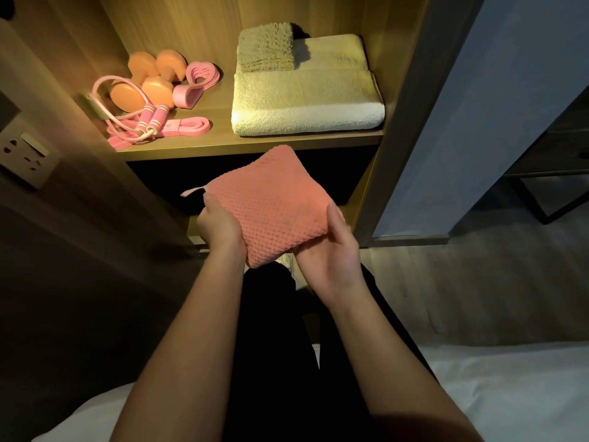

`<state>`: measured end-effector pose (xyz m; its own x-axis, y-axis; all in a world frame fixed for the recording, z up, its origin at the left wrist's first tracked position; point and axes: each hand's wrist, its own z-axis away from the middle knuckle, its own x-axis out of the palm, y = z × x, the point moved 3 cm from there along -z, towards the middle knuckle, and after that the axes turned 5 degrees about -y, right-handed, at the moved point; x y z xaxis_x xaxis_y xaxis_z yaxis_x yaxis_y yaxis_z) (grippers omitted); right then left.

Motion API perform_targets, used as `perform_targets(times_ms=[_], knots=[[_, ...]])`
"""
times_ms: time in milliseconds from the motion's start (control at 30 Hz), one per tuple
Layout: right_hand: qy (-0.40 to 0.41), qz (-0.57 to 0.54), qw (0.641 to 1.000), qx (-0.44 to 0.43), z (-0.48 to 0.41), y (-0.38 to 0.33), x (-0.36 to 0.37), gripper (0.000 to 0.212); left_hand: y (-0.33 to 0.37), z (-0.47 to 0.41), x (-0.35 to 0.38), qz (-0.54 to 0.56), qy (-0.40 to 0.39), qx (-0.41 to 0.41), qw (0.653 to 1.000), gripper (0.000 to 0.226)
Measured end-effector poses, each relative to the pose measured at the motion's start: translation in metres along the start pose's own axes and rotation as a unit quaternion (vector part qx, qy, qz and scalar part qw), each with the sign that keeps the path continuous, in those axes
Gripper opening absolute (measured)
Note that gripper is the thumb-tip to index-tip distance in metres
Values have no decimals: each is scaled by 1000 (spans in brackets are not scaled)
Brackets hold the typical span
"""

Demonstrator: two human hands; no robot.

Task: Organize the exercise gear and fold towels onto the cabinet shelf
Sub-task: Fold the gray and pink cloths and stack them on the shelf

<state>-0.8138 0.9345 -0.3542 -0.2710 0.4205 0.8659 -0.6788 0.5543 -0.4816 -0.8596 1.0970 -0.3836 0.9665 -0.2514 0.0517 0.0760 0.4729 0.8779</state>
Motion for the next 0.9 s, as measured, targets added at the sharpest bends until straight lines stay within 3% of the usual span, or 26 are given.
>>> perform_targets(times_ms=[67, 233, 267, 367, 500, 533, 600, 667, 733, 900], knots=[[-2, 23, 1000, -2, 1, 0, -3, 40, 0, 3, 4, -26, -3, 20, 999, 45], [-1, -7, 1000, -22, -5, -5, -2, 34, -4, 13, 9, -24, -6, 45, 999, 48], [0, -36, 999, -28, -7, -5, 0, 36, -6, 16, 10, -20, -7, 40, 999, 47], [18, -123, 992, -37, -12, -4, 9, 66, -13, 27, 19, -3, -10, 44, 999, 42], [-8, -122, 993, -3, -14, -2, 16, 41, -5, 30, 25, -28, -25, 82, 996, 49], [-10, -116, 993, -8, -14, -5, 15, 47, -5, 30, 25, -30, -32, 85, 995, 49], [-22, -126, 992, -17, -16, -9, 12, 79, -5, 29, 25, -36, -38, 86, 995, 47], [-44, -123, 991, -20, -18, -13, 13, 90, -7, 28, 23, -46, -35, 80, 995, 44], [-54, -104, 993, -23, -19, -19, 9, 82, -10, 28, 18, -40, -13, 63, 997, 42], [8, -82, 996, -44, -14, -22, -1, 61, -18, 21, 19, 18, 18, 32, 999, 38]])
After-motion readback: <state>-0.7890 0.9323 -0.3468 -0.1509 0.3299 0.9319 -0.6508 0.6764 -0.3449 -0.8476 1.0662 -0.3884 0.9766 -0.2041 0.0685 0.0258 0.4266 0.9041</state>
